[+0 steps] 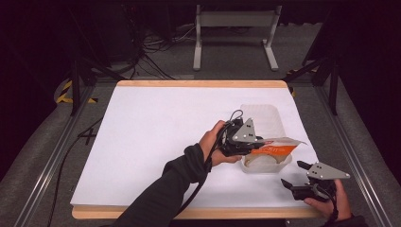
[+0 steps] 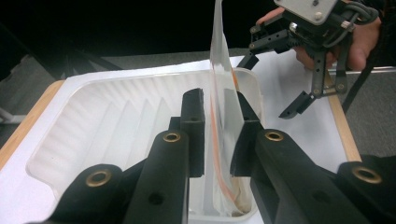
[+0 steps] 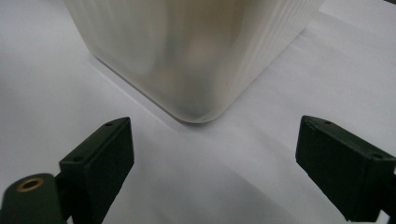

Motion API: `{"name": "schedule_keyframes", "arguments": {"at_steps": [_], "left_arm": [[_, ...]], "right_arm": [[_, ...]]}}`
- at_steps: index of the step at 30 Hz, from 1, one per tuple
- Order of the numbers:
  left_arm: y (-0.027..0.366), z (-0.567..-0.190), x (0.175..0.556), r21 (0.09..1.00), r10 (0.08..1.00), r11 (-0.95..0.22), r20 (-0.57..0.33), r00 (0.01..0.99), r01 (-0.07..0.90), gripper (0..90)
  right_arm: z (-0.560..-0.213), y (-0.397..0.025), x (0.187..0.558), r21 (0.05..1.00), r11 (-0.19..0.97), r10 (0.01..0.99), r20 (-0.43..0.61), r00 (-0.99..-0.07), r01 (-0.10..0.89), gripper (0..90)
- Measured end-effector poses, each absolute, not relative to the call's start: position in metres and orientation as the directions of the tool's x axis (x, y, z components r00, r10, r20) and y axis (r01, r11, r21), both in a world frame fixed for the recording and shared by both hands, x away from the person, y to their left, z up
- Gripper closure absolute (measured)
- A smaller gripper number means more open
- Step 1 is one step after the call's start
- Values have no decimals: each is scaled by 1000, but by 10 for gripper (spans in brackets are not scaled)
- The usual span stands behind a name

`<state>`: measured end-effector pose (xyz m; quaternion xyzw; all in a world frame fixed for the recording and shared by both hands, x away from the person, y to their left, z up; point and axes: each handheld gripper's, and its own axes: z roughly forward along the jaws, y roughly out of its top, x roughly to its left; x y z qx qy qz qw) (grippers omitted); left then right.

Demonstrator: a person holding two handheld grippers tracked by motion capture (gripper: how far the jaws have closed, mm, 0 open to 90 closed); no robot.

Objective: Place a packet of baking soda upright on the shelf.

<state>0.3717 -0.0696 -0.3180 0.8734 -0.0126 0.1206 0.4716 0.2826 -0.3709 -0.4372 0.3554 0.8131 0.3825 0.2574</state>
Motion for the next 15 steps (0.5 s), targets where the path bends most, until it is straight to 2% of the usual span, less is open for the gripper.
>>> {"name": "schedule_keyframes", "arguments": {"at_steps": [9, 11, 12, 15], "left_arm": [[-53, -313, 370, 815, 126, -563, 247, 961, -136, 602], [-48, -313, 369, 804, 150, -578, 270, 951, -137, 531], [-45, -313, 368, 801, 162, -582, 282, 946, -140, 461], [-35, -316, 366, 801, 174, -583, 287, 942, -136, 384]], "right_arm": [[-437, -371, 282, 804, 455, 776, -147, -613, 383, 121], [-436, -371, 282, 805, 454, 777, -146, -613, 382, 121], [-436, -371, 282, 805, 454, 777, -148, -612, 382, 121], [-436, -371, 282, 807, 452, 777, -147, -612, 381, 121]]}}
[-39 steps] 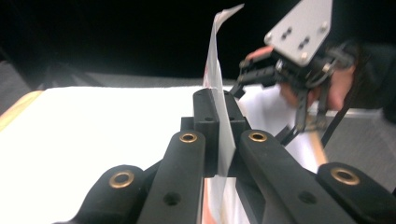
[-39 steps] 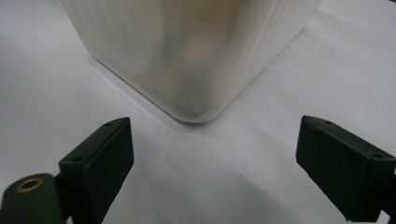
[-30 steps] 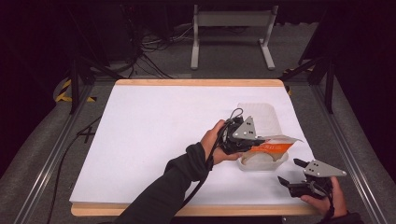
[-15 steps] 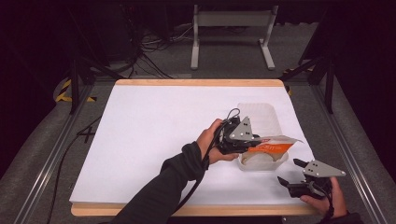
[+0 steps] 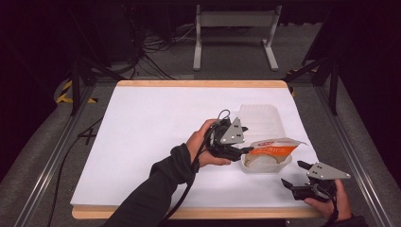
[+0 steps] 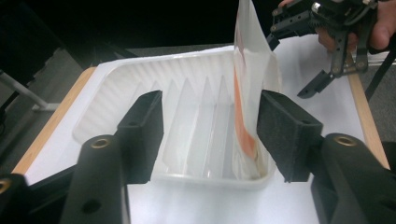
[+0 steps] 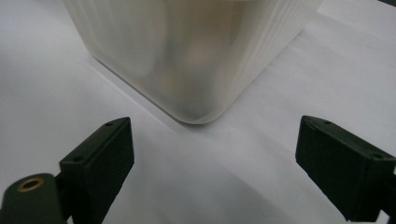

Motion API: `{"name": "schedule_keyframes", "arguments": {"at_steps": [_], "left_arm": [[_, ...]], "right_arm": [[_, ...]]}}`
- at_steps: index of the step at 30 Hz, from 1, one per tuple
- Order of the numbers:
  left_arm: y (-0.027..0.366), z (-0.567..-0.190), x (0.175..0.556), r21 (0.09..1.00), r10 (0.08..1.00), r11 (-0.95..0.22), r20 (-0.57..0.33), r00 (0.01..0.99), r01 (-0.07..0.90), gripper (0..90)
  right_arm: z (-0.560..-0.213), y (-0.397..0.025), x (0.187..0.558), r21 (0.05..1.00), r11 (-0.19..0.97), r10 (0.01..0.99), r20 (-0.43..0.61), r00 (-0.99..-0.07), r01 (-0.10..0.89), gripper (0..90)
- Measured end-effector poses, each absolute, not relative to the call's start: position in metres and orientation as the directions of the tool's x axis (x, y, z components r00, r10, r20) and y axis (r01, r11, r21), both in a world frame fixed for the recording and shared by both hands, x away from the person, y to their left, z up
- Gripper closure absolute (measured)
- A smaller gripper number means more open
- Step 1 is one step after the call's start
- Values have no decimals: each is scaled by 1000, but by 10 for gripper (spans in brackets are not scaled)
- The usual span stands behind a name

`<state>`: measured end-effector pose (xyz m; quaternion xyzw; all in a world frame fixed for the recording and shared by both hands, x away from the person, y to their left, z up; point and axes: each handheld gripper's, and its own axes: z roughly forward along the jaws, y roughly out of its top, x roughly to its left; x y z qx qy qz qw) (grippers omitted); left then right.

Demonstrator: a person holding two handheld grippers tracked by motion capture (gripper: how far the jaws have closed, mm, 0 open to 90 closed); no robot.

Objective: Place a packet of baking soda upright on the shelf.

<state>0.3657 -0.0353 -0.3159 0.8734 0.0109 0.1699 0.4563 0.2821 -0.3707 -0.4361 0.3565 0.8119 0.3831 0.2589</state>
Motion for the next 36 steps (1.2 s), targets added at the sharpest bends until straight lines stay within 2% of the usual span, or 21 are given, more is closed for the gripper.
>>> {"name": "schedule_keyframes", "arguments": {"at_steps": [4, 17, 27, 36], "left_arm": [[-21, -322, 365, 779, 198, -615, 306, 931, -125, 286], [38, -348, 369, 779, 309, -626, 298, 903, -43, 126], [86, -368, 374, 783, 378, -621, 271, 885, 26, 101], [121, -383, 374, 755, 432, -652, 288, 855, 74, 97]], "right_arm": [[-436, -370, 282, 805, 454, 777, -149, -611, 381, 122], [-434, -368, 280, 809, 455, 775, -154, -613, 372, 122], [-434, -367, 280, 808, 459, 774, -159, -613, 370, 122], [-435, -366, 281, 803, 463, 774, -161, -612, 374, 122]]}}
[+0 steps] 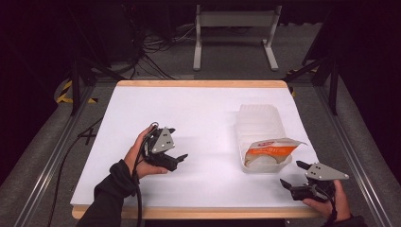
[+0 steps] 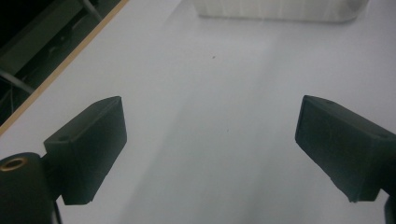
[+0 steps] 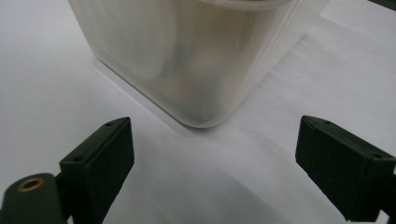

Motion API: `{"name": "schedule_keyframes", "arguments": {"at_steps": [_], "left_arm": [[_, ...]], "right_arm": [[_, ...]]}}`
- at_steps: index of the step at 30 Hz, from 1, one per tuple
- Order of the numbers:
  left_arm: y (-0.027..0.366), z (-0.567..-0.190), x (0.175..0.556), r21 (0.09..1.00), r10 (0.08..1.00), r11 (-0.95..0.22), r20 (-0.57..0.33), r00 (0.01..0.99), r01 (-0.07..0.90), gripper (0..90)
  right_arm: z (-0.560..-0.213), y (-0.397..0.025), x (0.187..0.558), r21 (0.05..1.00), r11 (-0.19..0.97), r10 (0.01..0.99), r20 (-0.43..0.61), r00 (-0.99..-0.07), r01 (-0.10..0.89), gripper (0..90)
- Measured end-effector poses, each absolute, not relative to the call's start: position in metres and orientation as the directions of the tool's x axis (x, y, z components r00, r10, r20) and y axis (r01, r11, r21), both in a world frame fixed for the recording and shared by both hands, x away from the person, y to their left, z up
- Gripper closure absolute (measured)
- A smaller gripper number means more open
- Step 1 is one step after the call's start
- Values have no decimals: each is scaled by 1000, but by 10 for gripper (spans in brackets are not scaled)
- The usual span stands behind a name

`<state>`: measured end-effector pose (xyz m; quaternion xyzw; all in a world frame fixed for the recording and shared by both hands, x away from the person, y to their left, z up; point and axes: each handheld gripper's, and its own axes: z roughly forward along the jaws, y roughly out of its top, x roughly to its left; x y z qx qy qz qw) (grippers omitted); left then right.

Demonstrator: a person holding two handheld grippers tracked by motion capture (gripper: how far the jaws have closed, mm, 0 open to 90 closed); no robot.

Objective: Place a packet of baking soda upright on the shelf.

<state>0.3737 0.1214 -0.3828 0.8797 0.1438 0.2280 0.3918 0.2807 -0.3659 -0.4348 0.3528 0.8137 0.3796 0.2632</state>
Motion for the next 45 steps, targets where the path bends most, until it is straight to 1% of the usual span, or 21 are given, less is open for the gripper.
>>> {"name": "schedule_keyframes", "arguments": {"at_steps": [2, 5, 8, 9, 10, 11, 16, 19, 21, 22, 26, 29, 30, 33, 34, 37, 38, 40, 42, 45], "left_arm": [[130, -386, 372, 757, 443, -648, 285, 850, 84, 89], [141, -390, 370, 738, 454, -669, 308, 836, 91, 82], [151, -393, 368, 734, 460, -671, 307, 833, 100, 74], [162, -396, 366, 734, 465, -670, 298, 833, 112, 65], [162, -396, 366, 734, 465, -670, 298, 833, 112, 67], [170, -400, 365, 731, 486, -670, 300, 821, 129, 67], [188, -409, 362, 731, 516, -662, 286, 807, 164, 73], [206, -416, 357, 728, 545, -658, 285, 788, 192, 73], [215, -421, 355, 738, 570, -639, 265, 778, 217, 72], [215, -421, 355, 738, 570, -639, 265, 778, 217, 71], [235, -428, 346, 750, 603, -621, 272, 750, 228, 71], [252, -433, 338, 765, 639, -593, 256, 726, 252, 70], [252, -433, 338, 765, 639, -593, 256, 726, 252, 66], [270, -439, 328, 807, 691, -516, 195, 696, 287, 65], [270, -439, 328, 807, 691, -516, 195, 696, 287, 62], [287, -444, 321, 849, 738, -421, 115, 665, 320, 58], [287, -444, 321, 849, 738, -421, 115, 665, 320, 56], [303, -448, 316, 881, 776, -335, 55, 629, 336, 57], [307, -448, 315, 885, 786, -321, 50, 616, 338, 57], [321, -454, 309, 916, 815, -216, -22, 579, 339, 61]], "right_arm": [[-435, -366, 281, 802, 464, 774, -162, -612, 376, 122], [-435, -366, 282, 800, 466, 775, -162, -611, 379, 122], [-435, -366, 283, 798, 467, 775, -163, -611, 380, 122], [-436, -366, 283, 799, 465, 776, -160, -611, 381, 122], [-436, -366, 283, 799, 465, 776, -160, -611, 381, 122], [-436, -367, 284, 800, 463, 777, -160, -608, 382, 122], [-436, -368, 284, 801, 460, 780, -159, -605, 384, 122], [-435, -368, 284, 802, 459, 781, -158, -604, 383, 122], [-435, -368, 284, 801, 459, 782, -158, -603, 384, 122], [-435, -368, 284, 801, 459, 782, -158, -603, 384, 122], [-435, -368, 285, 800, 463, 779, -164, -605, 380, 122], [-436, -368, 288, 799, 468, 775, -167, -609, 377, 122], [-436, -368, 288, 799, 468, 775, -167, -609, 377, 122], [-435, -368, 289, 803, 467, 773, -166, -613, 371, 120], [-435, -368, 289, 803, 467, 773, -166, -613, 371, 120], [-434, -367, 288, 806, 471, 770, -175, -614, 360, 119], [-433, -367, 288, 808, 470, 768, -176, -616, 355, 119], [-433, -367, 289, 808, 473, 766, -181, -616, 350, 118], [-433, -367, 289, 809, 473, 766, -182, -616, 349, 118], [-433, -368, 289, 813, 470, 765, -181, -618, 344, 117]]}}
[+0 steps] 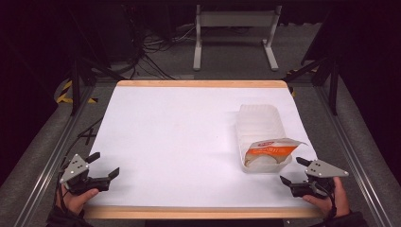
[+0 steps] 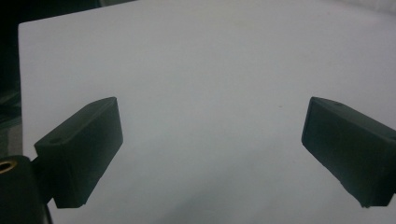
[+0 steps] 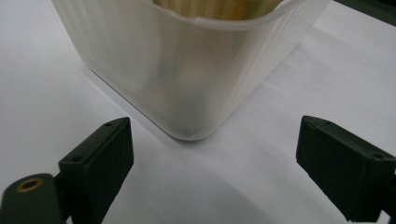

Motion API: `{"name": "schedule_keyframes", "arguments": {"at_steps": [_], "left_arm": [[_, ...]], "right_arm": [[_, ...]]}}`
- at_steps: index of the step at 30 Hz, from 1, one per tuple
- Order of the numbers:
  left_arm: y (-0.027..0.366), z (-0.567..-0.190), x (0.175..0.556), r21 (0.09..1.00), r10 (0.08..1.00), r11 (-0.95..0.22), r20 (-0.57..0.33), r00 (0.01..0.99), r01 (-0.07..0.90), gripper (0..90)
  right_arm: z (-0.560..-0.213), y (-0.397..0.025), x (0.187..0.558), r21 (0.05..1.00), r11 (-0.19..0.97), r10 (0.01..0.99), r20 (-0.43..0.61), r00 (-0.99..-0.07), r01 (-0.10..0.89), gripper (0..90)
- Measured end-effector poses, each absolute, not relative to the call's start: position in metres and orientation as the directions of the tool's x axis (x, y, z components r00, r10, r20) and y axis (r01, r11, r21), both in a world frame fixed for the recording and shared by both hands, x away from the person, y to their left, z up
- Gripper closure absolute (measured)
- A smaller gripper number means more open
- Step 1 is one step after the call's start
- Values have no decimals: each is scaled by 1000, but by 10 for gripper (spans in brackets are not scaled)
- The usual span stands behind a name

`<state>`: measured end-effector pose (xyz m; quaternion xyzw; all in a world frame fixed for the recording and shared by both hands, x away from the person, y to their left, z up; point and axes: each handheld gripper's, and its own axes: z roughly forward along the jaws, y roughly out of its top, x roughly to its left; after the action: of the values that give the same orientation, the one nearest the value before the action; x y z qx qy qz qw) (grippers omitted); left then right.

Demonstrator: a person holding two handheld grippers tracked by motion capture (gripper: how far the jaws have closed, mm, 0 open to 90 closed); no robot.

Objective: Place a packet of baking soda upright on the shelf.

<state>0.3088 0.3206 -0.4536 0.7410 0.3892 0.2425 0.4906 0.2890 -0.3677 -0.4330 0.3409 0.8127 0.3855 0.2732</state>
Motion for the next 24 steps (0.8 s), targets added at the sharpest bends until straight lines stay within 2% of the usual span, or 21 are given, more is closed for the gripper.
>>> {"name": "schedule_keyframes", "arguments": {"at_steps": [2, 13, 24], "left_arm": [[328, -454, 305, 933, 833, -151, -59, 549, 328, 63], [331, -457, 301, 943, 837, -139, -51, 545, 301, 63], [326, -452, 299, 936, 837, -184, -11, 548, 299, 61]], "right_arm": [[-433, -368, 289, 814, 469, 765, -182, -618, 342, 117], [-432, -367, 290, 824, 458, 774, -185, -606, 334, 117], [-431, -365, 289, 822, 459, 777, -188, -601, 336, 117]]}}
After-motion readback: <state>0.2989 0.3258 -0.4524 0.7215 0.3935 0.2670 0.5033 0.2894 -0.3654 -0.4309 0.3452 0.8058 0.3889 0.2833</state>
